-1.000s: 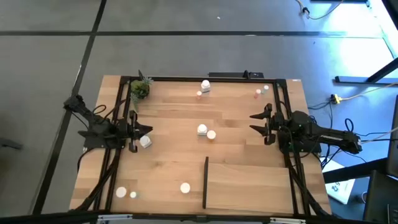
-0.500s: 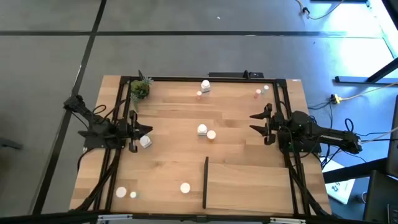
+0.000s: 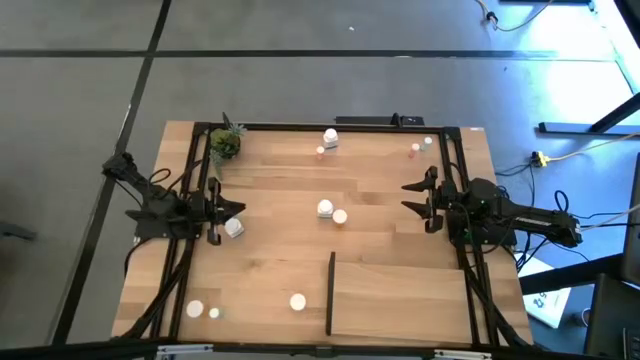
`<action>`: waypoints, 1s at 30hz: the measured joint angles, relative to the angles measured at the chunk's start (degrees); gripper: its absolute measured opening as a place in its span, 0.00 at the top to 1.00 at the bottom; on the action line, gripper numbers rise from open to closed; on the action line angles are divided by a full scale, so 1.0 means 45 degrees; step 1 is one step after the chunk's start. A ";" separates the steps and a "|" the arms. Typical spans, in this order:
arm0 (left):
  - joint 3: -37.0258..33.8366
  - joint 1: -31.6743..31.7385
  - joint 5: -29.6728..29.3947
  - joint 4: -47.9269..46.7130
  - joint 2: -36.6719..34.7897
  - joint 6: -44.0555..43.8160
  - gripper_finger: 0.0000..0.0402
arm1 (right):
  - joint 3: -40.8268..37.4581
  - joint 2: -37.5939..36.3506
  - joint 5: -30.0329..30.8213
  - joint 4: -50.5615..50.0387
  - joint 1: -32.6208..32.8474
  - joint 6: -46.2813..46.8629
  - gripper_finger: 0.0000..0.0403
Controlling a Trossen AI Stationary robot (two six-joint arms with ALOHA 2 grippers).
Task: Pick and place medicine bottles onto shelf by color
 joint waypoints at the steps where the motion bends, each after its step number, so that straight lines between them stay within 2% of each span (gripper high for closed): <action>1: 0.0005 0.0000 -0.0001 0.0000 0.0000 0.0000 0.94 | -0.0002 0.0002 0.0000 0.0000 -0.0002 -0.0005 0.46; 30: 0.0005 0.0000 -0.0124 0.0031 0.0000 0.0339 0.94 | -0.0001 0.0004 0.0000 0.0000 -0.0001 -0.0005 0.46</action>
